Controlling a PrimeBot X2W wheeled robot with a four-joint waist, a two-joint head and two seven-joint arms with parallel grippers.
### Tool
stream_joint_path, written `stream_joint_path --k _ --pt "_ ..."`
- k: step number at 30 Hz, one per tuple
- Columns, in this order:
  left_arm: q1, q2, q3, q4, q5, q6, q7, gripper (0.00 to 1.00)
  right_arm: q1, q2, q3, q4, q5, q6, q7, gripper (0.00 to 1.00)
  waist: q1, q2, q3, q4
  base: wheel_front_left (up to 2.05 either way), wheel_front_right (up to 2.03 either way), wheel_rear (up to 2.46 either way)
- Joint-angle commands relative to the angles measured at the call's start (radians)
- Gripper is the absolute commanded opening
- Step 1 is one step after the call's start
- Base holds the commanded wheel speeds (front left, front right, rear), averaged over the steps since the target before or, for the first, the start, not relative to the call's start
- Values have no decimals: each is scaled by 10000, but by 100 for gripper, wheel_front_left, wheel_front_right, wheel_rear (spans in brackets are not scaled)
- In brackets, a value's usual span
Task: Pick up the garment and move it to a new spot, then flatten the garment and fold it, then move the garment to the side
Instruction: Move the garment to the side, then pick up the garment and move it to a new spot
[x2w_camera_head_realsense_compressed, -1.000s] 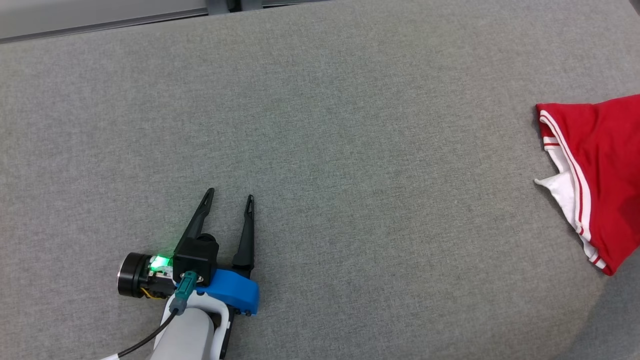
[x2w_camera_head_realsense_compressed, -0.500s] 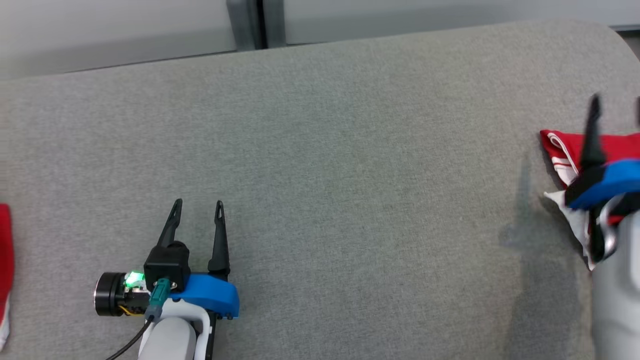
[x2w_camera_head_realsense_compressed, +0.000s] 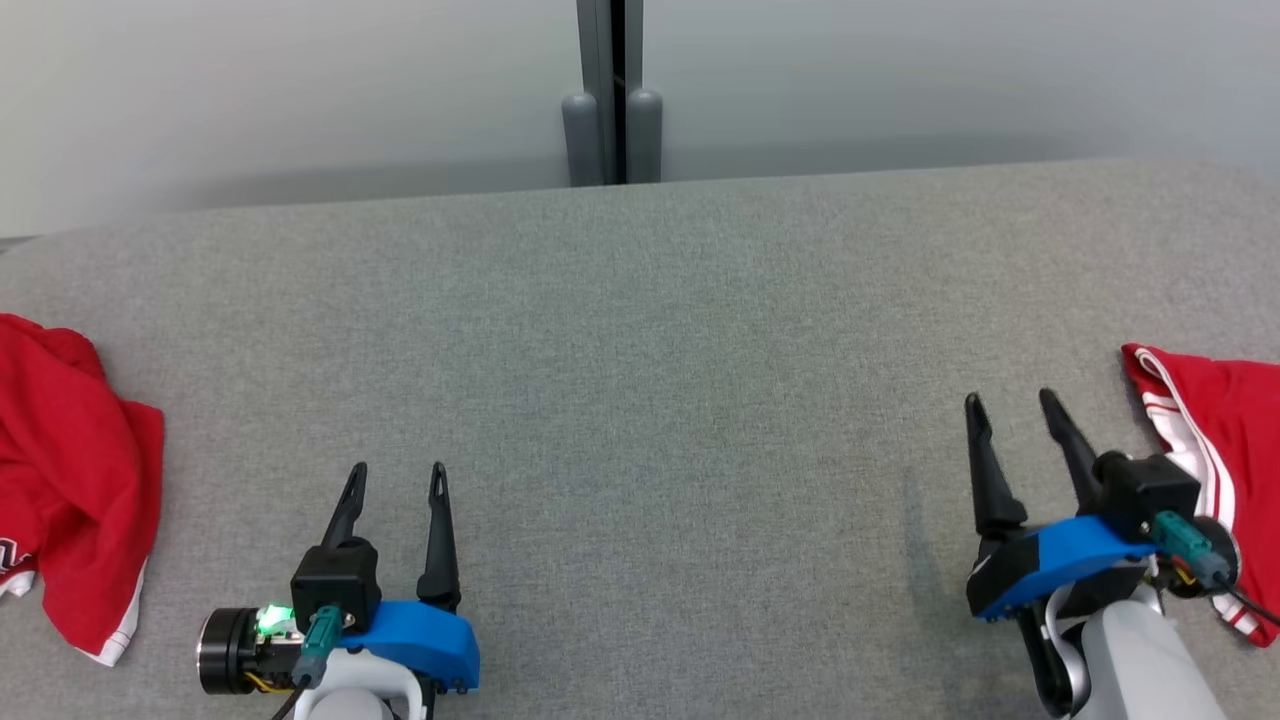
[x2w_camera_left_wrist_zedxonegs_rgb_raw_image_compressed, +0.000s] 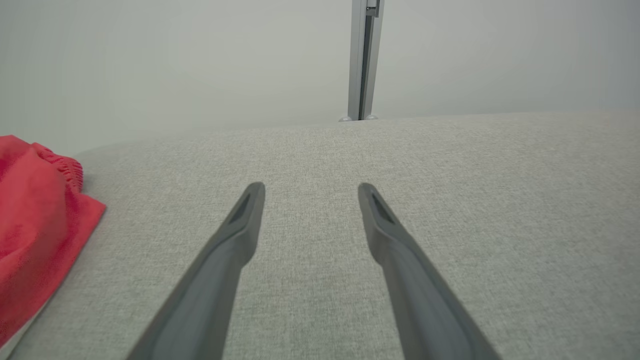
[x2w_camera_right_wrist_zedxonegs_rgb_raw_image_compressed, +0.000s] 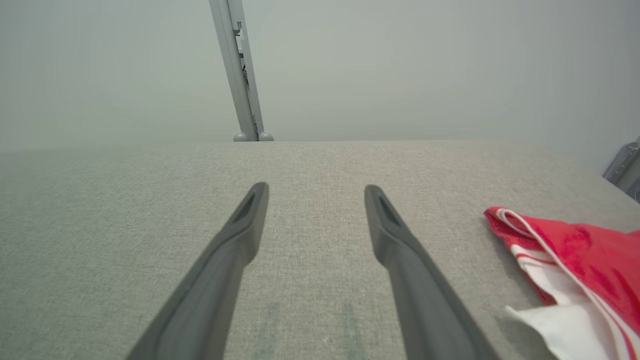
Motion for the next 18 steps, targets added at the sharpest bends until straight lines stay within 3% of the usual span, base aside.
stream_joint_path --k 1,18 --pt "85 -15 28 42 -28 51 2 100 258 -7 81 12 189 -7 -33 100 2 0 -132 -19 0 0 0" --pt "1063 -36 320 257 -100 132 1 100 1269 1 691 -168 618 -5 -34 100 2 0 -1429 -61 0 0 0"
